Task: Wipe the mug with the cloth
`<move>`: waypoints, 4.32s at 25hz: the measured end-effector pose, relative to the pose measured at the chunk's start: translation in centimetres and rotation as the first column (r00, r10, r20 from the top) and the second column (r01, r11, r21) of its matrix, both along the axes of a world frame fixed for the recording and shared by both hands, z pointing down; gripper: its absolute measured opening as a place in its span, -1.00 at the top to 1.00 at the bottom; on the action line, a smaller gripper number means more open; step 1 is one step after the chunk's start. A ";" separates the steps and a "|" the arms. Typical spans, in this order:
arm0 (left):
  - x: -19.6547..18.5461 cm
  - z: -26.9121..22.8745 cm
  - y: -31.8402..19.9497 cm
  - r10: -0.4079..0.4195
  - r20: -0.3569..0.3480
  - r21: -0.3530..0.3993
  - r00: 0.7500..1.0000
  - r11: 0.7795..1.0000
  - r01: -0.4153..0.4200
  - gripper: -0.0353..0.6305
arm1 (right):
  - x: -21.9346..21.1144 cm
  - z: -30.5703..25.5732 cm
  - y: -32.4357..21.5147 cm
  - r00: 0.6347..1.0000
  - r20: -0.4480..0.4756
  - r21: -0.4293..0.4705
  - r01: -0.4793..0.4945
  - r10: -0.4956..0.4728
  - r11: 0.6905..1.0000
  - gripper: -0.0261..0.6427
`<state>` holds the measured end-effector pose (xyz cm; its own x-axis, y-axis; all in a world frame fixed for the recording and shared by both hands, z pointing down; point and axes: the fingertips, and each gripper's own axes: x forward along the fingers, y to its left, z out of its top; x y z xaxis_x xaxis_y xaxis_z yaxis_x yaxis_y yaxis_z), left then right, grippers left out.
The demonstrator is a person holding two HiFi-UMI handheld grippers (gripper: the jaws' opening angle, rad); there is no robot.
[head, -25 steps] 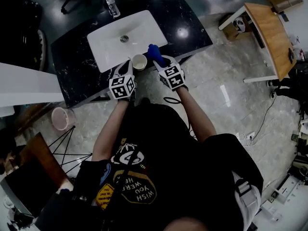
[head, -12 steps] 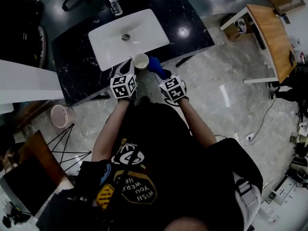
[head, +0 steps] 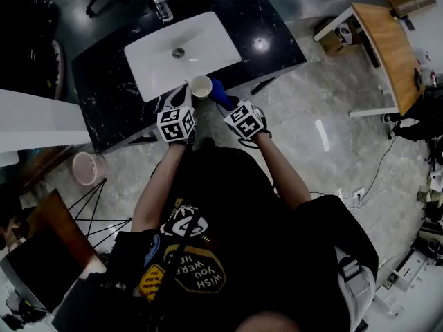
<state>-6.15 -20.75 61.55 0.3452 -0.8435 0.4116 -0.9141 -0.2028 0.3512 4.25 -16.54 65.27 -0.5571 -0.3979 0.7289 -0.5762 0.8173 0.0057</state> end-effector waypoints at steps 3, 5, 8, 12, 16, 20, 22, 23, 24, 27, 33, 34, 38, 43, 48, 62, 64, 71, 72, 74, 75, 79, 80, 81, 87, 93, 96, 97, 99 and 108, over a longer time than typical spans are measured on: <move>0.0 0.0 -0.1 0.001 0.008 0.001 1.000 1.000 -0.001 0.88 | -1.3 0.7 3.9 0.984 -0.041 -0.012 0.170 -0.171 0.985 0.65; 0.1 0.0 0.0 0.008 0.017 0.002 1.000 1.000 -0.008 0.88 | -0.2 0.8 3.9 0.986 -0.065 -0.009 0.156 -0.156 0.988 0.65; 0.0 0.0 0.1 0.012 0.021 0.002 1.000 1.000 -0.012 0.88 | 2.6 -0.4 -0.4 0.996 -0.017 0.020 -0.082 0.082 0.996 0.65; -0.2 0.2 0.3 -0.001 0.011 0.004 1.000 1.000 0.001 0.88 | 3.1 -1.7 -4.2 0.981 0.006 0.053 -0.193 0.193 0.980 0.65; -0.2 0.2 0.3 -0.005 0.009 0.006 1.000 1.000 0.005 0.88 | -0.2 -1.0 -0.3 1.000 -0.015 0.032 -0.011 0.012 0.999 0.65; -0.2 0.1 0.2 -0.004 0.011 0.007 1.000 1.000 0.004 0.88 | -1.1 -0.1 3.2 0.993 -0.029 0.020 0.114 -0.114 0.993 0.65; -0.2 0.1 0.2 -0.001 0.015 0.007 1.000 1.000 0.001 0.88 | 0.6 -0.3 1.5 1.000 -0.016 0.025 0.022 -0.022 0.999 0.65; -0.2 0.2 0.3 0.000 0.017 0.005 1.000 1.000 0.000 0.88 | 1.7 -0.9 -0.1 0.999 0.002 0.031 -0.052 0.052 0.998 0.65; -0.2 0.3 0.4 0.001 0.019 0.002 1.000 1.000 -0.001 0.88 | 2.5 -1.7 -1.9 0.992 0.021 0.043 -0.122 0.122 0.992 0.65; -0.2 0.6 0.6 0.003 0.024 -0.012 1.000 1.000 -0.003 0.88 | 3.1 -3.3 -6.1 0.979 0.032 0.083 -0.205 0.203 0.975 0.65; -0.1 0.8 0.8 0.006 0.021 -0.018 1.000 1.000 -0.005 0.88 | 0.3 -0.8 -1.3 0.999 -0.032 0.019 -0.029 0.029 0.999 0.65; -0.1 0.9 0.8 0.005 0.021 -0.019 1.000 1.000 -0.005 0.88 | -0.3 -0.6 0.4 1.000 -0.007 0.003 0.013 -0.013 1.000 0.65; -0.2 1.2 0.9 0.007 0.023 -0.025 1.000 1.000 -0.006 0.88 | 0.3 -1.3 1.6 0.999 0.052 0.003 -0.010 0.010 1.000 0.65; 0.1 1.4 1.4 0.020 0.032 -0.032 0.999 0.999 -0.019 0.88 | 3.1 -2.8 -4.4 0.983 0.053 0.045 -0.180 0.177 0.983 0.65; 0.3 1.4 1.5 0.029 0.039 -0.040 0.999 0.999 -0.027 0.88 | -0.1 -0.2 -0.5 1.000 -0.001 -0.016 -0.010 0.010 1.000 0.65; 0.8 1.9 2.3 0.027 0.052 -0.056 0.998 0.998 -0.024 0.88 | 2.5 -2.2 -4.2 0.986 0.029 0.017 -0.163 0.162 0.987 0.66; 0.9 1.8 2.3 0.032 0.055 -0.053 0.998 0.998 -0.029 0.88 | 0.8 -0.8 -1.2 0.999 0.010 -0.017 -0.046 0.046 0.999 0.66; 0.6 1.4 2.3 0.023 0.063 -0.043 0.998 0.999 -0.020 0.88 | 0.1 -1.5 2.2 0.989 0.111 0.011 0.093 -0.093 0.996 0.66; 0.6 1.5 2.3 0.023 0.062 -0.045 0.998 0.999 -0.020 0.88 | 1.2 -2.5 0.1 0.989 0.150 0.029 -0.007 0.002 1.000 0.66; 0.6 1.6 2.4 0.025 0.059 -0.051 0.998 0.998 -0.022 0.88 | 3.3 -4.0 -4.2 0.968 0.184 0.056 -0.183 0.170 0.981 0.66; 0.7 1.7 2.4 0.028 0.058 -0.054 0.998 0.998 -0.025 0.88 | 4.0 -4.0 -5.6 0.960 0.169 0.052 -0.234 0.222 0.971 0.66; 1.3 1.9 2.8 0.035 0.067 -0.068 0.997 0.997 -0.031 0.88 | 2.7 -0.9 -3.5 0.984 0.028 -0.088 -0.174 0.177 0.981 0.66; 1.4 1.9 2.9 0.035 0.071 -0.070 0.997 0.997 -0.030 0.88 | 1.5 -0.2 -1.6 0.994 0.014 -0.114 -0.106 0.109 0.988 0.66; 1.4 1.9 2.9 0.035 0.074 -0.071 0.997 0.997 -0.030 0.88 | 0.3 0.3 0.5 0.999 0.011 -0.132 -0.030 0.031 0.991 0.66; 1.4 1.8 2.6 0.035 0.074 -0.071 0.997 0.997 -0.030 0.88 | 1.1 2.4 4.9 0.999 -0.018 -0.198 0.031 -0.036 0.980 0.66; 1.1 2.0 2.6 0.022 0.071 -0.074 0.997 0.997 -0.017 0.88 | 5.8 -1.5 -4.7 0.962 -0.040 -0.025 -0.269 0.268 0.963 0.65; 1.1 1.8 2.6 0.018 0.073 -0.070 0.997 0.997 -0.013 0.88 | 4.4 -4.0 -7.1 0.960 0.081 0.033 -0.272 0.269 0.962 0.12; 1.2 1.7 2.6 0.018 0.074 -0.066 0.997 0.998 -0.013 0.88 | 3.8 -4.6 -7.3 0.956 0.129 0.029 -0.271 0.265 0.962 -0.06; 1.2 1.4 2.6 0.019 0.075 -0.058 0.997 0.998 -0.014 0.88 | 3.2 -5.8 -7.3 0.948 0.194 0.041 -0.265 0.252 0.963 -0.06; 0.5 0.4 2.4 -0.003 0.076 -0.021 0.997 1.000 0.005 0.88 | 3.8 -8.2 -6.1 0.942 0.243 0.195 -0.279 0.229 0.940 0.92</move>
